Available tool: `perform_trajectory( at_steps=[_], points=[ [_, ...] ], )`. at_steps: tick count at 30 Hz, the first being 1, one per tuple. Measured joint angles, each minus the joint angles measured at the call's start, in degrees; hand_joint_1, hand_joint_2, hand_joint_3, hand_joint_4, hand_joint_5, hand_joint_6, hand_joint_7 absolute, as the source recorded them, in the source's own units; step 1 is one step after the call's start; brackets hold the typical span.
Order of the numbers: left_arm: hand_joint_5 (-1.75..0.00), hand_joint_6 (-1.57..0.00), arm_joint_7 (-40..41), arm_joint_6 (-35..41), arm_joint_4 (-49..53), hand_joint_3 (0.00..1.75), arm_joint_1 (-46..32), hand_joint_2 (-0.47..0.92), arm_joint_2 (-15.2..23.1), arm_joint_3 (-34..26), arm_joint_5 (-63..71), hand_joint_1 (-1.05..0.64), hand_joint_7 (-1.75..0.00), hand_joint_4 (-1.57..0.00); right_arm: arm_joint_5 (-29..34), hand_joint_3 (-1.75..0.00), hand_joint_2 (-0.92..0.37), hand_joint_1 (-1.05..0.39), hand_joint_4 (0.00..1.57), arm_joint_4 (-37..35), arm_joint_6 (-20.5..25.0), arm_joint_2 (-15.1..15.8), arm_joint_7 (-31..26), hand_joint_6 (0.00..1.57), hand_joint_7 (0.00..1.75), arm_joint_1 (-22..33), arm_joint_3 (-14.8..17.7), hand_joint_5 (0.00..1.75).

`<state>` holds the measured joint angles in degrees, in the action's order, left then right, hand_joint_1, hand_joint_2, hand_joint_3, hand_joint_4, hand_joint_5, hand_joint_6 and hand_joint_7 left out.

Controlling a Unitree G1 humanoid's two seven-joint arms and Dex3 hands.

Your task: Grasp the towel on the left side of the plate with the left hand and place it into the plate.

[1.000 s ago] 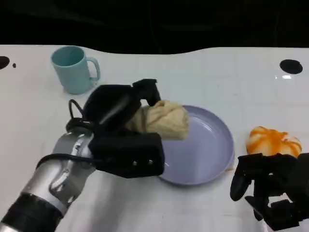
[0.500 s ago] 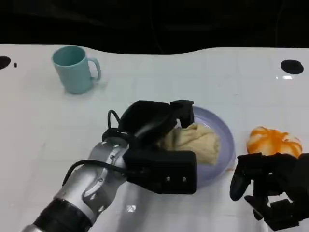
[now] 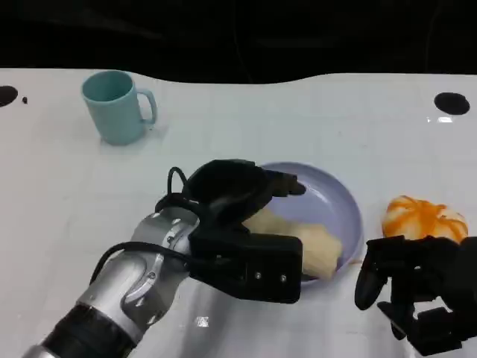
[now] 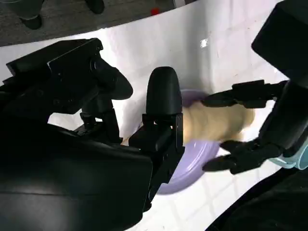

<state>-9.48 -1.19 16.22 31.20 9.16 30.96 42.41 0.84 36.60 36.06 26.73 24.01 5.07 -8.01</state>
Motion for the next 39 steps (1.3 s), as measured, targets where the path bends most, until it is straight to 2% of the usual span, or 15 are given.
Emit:
perform_trajectory(
  at_steps=[4, 9, 13, 16, 19, 23, 25, 27, 28, 30, 32, 33, 35, 37, 39],
  points=[
    [-0.6, -0.31, -2.11, 1.47, -3.69, 0.05, -0.1, 0.92, 1.86, -0.68, 0.24, -0.6, 0.0, -0.14, -0.01, -0.98, -0.64, 0.04, 0.68, -0.01, -0.02, 0.01, 0.02, 0.66, 1.47, -0.01, 0.0, 1.69],
    [-0.64, -0.38, -7.08, 2.94, -9.03, 0.07, -2.36, 0.92, 4.03, -4.39, -4.54, -0.56, -0.03, -0.14, -0.02, -0.99, -0.64, 0.04, 0.68, -0.25, -0.37, 0.05, 0.13, 0.66, 1.47, -0.09, 0.01, 1.68],
    [-0.69, -0.45, -11.48, 4.39, -15.63, 0.17, -5.58, 0.92, 6.38, -8.15, -9.51, -0.51, -0.06, -0.3, -0.06, -0.99, -0.63, 0.04, 0.68, -0.57, -0.4, 0.04, 0.14, 0.66, 1.46, -0.24, 0.0, 1.68],
    [-0.73, -0.55, -14.57, 7.76, -21.75, 0.17, -9.06, 0.92, 7.23, -11.85, -14.25, -0.41, -0.09, -0.42, -0.04, -0.99, -0.63, 0.03, 0.68, -0.86, -0.5, 0.04, 0.15, 0.66, 1.47, -0.4, -0.04, 1.69],
    [-0.78, -0.66, -15.88, 12.77, -27.95, 0.18, -13.62, 0.92, 5.81, -16.85, -21.65, -0.31, -0.14, -0.57, -0.03, -0.99, -0.63, 0.03, 0.68, -0.97, -0.46, 0.04, 0.15, 0.66, 1.47, -0.62, -0.16, 1.69],
    [-0.87, -0.86, -15.19, 17.7, -34.01, 0.27, -19.23, 0.92, 2.38, -23.31, -30.9, -0.3, -0.23, -0.74, -0.03, -0.98, -0.63, 0.03, 0.68, -1.05, -0.43, 0.03, 0.14, 0.66, 1.47, -0.87, -0.41, 1.68],
    [-0.89, -0.88, -15.16, 21.97, -37.66, 0.28, -21.52, 0.92, 1.43, -26.27, -34.72, -0.31, -0.24, -0.76, -0.03, -0.98, -0.64, 0.03, 0.68, -1.1, -0.42, 0.01, 0.14, 0.66, 1.47, -0.96, -0.52, 1.68],
    [-1.05, -0.95, -15.13, 26.57, -40.88, 0.3, -23.18, 0.9, 1.14, -28.36, -37.89, -0.26, -0.3, -0.76, -0.04, -0.98, -0.64, 0.04, 0.68, -1.09, -0.38, -0.02, 0.13, 0.66, 1.46, -1.05, -0.62, 1.68],
    [-1.11, -0.95, -14.96, 30.52, -43.62, 0.35, -24.36, 0.88, 0.53, -29.8, -40.23, -0.25, -0.33, -0.76, -0.04, -0.98, -0.64, 0.04, 0.68, -1.06, -0.32, -0.05, 0.11, 0.66, 1.46, -1.07, -0.67, 1.68],
    [-1.19, -0.92, -14.26, 37.5, -48.64, 0.57, -26.66, 0.78, -0.91, -32.31, -44.4, -0.24, -0.45, -0.75, -0.07, -0.98, -0.64, 0.04, 0.68, -1.05, 0.01, -0.16, 0.08, 0.66, 1.46, -1.08, -0.74, 1.68],
    [-1.23, -0.9, -13.6, 42.33, -51.58, 0.71, -28.18, 0.71, -1.43, -33.73, -47.42, -0.22, -0.53, -0.75, -0.1, -0.97, -0.64, 0.03, 0.68, -1.05, 0.1, -0.27, 0.04, 0.66, 1.45, -1.1, -0.75, 1.68],
    [-1.29, -0.88, -13.14, 43.79, -52.39, 0.92, -28.41, 0.61, -1.43, -34.02, -48.14, -0.2, -0.64, -0.74, -0.1, -0.97, -0.64, 0.04, 0.68, -1.05, 0.1, -0.32, 0.04, 0.66, 1.46, -1.1, -0.74, 1.69],
    [-1.34, -0.83, -12.71, 47.62, -54.88, 1.14, -29.44, 0.5, -1.88, -36.09, -51.66, -0.18, -0.79, -0.74, -0.15, -0.98, -0.64, 0.04, 0.68, -1.08, 0.1, -0.4, 0.05, 0.66, 1.46, -1.17, -0.74, 1.69],
    [-1.35, -0.82, -12.24, 50.75, -56.4, 1.19, -30.41, 0.47, -2.35, -37.81, -54.58, -0.17, -0.83, -0.74, -0.15, -0.98, -0.64, 0.04, 0.68, -1.13, 0.1, -0.4, 0.05, 0.67, 1.46, -1.16, -0.65, 1.69],
    [-1.47, -0.81, -11.69, 52.67, -56.93, 1.2, -31.09, 0.54, -2.53, -38.97, -56.85, -0.12, -1.11, -0.79, -0.21, -0.98, -0.64, 0.04, 0.67, -1.17, 0.09, -0.41, 0.05, 0.66, 1.46, -1.15, -0.58, 1.69]
  ],
)
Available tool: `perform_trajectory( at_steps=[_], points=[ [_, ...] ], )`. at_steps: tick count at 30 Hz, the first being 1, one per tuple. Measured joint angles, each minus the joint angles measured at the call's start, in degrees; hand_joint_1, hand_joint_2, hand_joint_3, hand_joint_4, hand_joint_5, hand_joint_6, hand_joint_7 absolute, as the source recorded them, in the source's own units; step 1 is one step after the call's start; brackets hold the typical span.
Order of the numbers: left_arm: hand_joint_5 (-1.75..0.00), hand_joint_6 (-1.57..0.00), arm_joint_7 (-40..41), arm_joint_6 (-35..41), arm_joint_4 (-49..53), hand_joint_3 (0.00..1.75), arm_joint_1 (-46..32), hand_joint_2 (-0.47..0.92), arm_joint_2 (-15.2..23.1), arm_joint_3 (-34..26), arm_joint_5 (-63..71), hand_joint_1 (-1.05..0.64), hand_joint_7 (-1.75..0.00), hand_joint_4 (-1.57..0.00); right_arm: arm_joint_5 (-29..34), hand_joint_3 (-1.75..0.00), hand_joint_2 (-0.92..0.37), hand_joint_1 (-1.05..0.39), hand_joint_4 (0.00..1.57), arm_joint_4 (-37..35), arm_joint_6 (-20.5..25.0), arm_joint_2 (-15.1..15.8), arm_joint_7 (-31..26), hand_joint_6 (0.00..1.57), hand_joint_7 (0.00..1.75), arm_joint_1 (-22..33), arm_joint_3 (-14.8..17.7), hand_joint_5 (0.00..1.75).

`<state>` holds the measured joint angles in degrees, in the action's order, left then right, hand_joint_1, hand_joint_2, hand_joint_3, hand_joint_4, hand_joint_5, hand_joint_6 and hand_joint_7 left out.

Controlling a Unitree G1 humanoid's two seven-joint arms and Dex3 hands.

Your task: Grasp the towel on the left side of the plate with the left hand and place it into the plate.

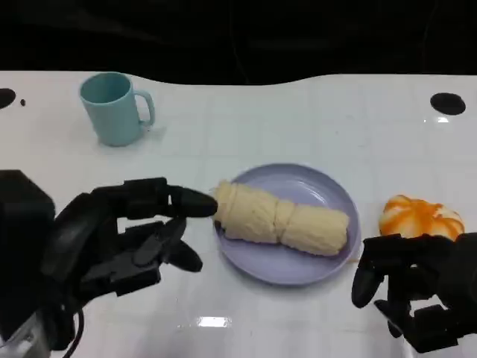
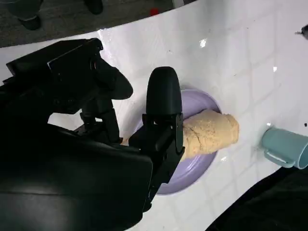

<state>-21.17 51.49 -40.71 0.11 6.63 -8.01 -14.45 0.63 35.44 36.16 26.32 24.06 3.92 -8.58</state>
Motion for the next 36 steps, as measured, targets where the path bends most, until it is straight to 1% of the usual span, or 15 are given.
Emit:
perform_trajectory(
  at_steps=[2, 4, 5, 6, 8, 11, 14, 18, 21, 32, 36],
  points=[
    [-1.5, -0.8, 0.11, 1.24, 0.63, 1.2, -0.64, 0.55, -0.81, -1.81, -3.29, -0.11, -1.2, -0.79, -0.23, -0.98, -0.64, 0.04, 0.67, -0.09, -0.04, -0.03, 0.0, 0.66, 1.46, 0.02, 0.33, 1.68],
    [-1.51, -0.79, 0.5, 2.09, 1.68, 1.2, -0.87, 0.56, -1.01, -2.66, -5.36, -0.11, -1.23, -0.79, -0.39, -0.98, -0.64, 0.04, 0.67, -0.16, -0.06, -0.08, 0.0, 0.66, 1.46, 0.03, 0.66, 1.68],
    [-1.63, -0.79, 0.7, 2.21, 1.75, 1.18, -0.87, 0.57, -0.99, -2.82, -5.95, -0.12, -1.39, -0.82, -0.43, -0.98, -0.64, 0.04, 0.67, -0.18, -0.07, -0.09, 0.0, 0.66, 1.46, 0.06, 0.72, 1.68],
    [-1.7, -0.79, 0.71, 2.1, 2.27, 1.16, -0.8, 0.58, -0.96, -3.01, -6.72, -0.13, -1.49, -0.84, -0.46, -0.98, -0.64, 0.04, 0.67, -0.24, -0.23, -0.09, 0.01, 0.66, 1.46, 0.14, 0.77, 1.68],
    [-1.73, -0.76, 0.71, 1.99, 5.17, 1.17, -0.78, 0.59, -0.91, -3.29, -7.86, -0.13, -1.58, -0.84, -0.39, -0.99, -0.64, 0.05, 0.68, -0.39, -1.02, -0.06, 0.05, 0.66, 1.46, 0.43, 0.9, 1.68],
    [-1.74, -0.73, 0.68, 2.03, 9.39, 1.2, -0.81, 0.58, -0.15, -3.81, -9.1, -0.12, -1.63, -0.83, -0.24, -0.99, -0.63, 0.05, 0.68, -0.79, -2.21, 0.01, 0.12, 0.67, 1.46, 0.79, 1.0, 1.68],
    [-1.75, -0.72, 1.35, 2.5, 10.43, 1.23, -0.75, 0.58, 0.74, -3.82, -9.99, -0.1, -1.72, -0.83, -0.2, -1.0, -0.63, 0.05, 0.69, -0.94, -2.47, 0.02, 0.14, 0.66, 1.46, 0.85, 1.0, 1.69],
    [-1.75, -0.69, 2.99, 3.51, 10.43, 1.19, -0.54, 0.61, 1.76, -3.51, -10.15, -0.1, -1.75, -0.81, -0.1, -1.0, -0.63, 0.05, 0.68, -0.99, -2.47, 0.02, 0.13, 0.66, 1.45, 0.84, 1.0, 1.69],
    [-1.75, -0.69, 3.64, 3.66, 10.44, 1.18, -0.4, 0.6, 2.09, -3.29, -10.54, -0.11, -1.75, -0.82, -0.07, -1.01, -0.63, 0.05, 0.68, -1.23, -2.75, 0.02, 0.14, 0.66, 1.45, 0.84, 1.0, 1.68],
    [-1.75, -0.7, 4.29, 3.73, 10.87, 1.25, -0.19, 0.57, 2.76, -2.8, -10.99, -0.11, -1.75, -0.84, -0.07, -1.02, -0.62, 0.05, 0.69, -1.31, -3.26, 0.02, 0.14, 0.67, 1.45, 0.83, 1.01, 1.67],
    [-1.75, -0.7, 4.26, 2.66, 11.25, 1.26, -0.2, 0.55, 2.91, -2.67, -11.03, -0.12, -1.75, -0.85, -0.07, -1.02, -0.62, 0.05, 0.69, -1.31, -3.26, 0.02, 0.14, 0.67, 1.46, 0.84, 1.03, 1.68]
  ],
)
